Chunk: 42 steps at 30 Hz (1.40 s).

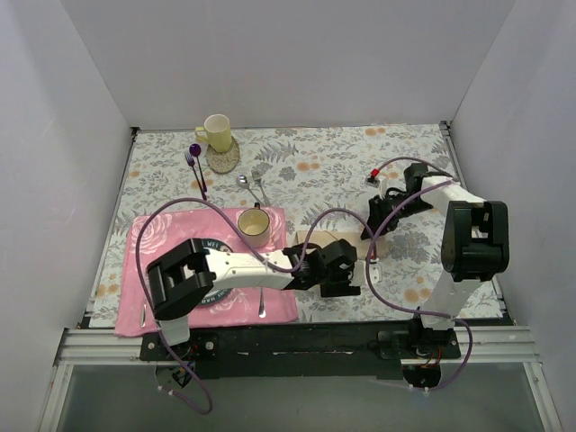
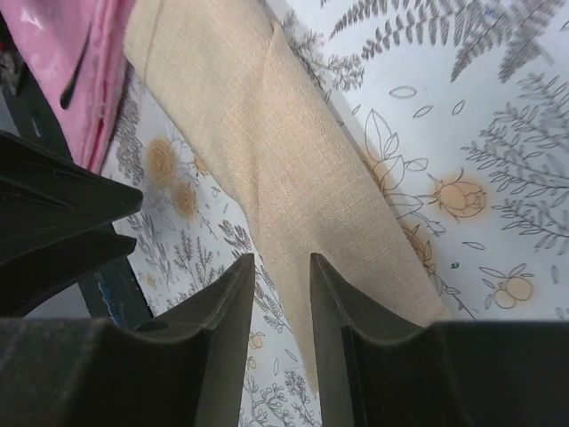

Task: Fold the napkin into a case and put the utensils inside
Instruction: Turn over the smaller rectangle-folded napkin at the center of the board, then rotate the smaller rectangle-folded napkin at the center of the board.

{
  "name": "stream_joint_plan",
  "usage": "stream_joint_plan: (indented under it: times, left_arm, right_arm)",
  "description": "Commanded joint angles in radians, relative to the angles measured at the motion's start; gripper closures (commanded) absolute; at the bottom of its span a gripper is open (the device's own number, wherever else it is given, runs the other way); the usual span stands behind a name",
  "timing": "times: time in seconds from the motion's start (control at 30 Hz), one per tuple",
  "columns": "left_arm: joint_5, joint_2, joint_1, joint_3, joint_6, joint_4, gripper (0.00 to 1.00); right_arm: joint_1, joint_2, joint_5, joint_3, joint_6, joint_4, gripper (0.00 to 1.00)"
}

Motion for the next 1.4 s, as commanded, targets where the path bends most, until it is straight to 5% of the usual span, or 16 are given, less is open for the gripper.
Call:
stream_joint_plan:
  times: [0.0, 0.23, 0.4, 0.87, 1.17, 1.37]
  left_arm:
    - [0.103, -0.134, 0.005, -0.02, -0.108, -0.112, 0.36]
    - [0.351, -0.125, 0.276, 0.149, -0.281, -0.268, 0.62]
    - [0.425, -0.071, 0.339, 0.214, -0.294, -0.385, 0.78]
    - [0.422, 0.167, 0.442, 0.259, -0.334, -0.417, 0.76]
    - [0.401, 0.398, 0.5, 0.607, -0.286, -0.405, 0.56]
    - [0.529, 0.385, 0.614, 0.76, -0.364, -0.385, 0.46]
  right_arm:
    - [-0.026, -0.047, -0.123, 0.104, -0.012, -0.086, 0.6]
    - [-0.025, 0.024, 0.003, 0.182, -0.103, -0.133, 0.6]
    - [-0.026, 0.027, 0.095, 0.15, -0.202, -0.169, 0.62]
    - [-0.008, -0.07, 0.23, -0.134, -0.311, -0.107, 0.62]
    - [0.116, -0.186, 0.114, -0.24, -0.254, -0.104, 0.55]
    - [0.107, -0.248, 0.022, -0.077, -0.228, -0.19, 0.44]
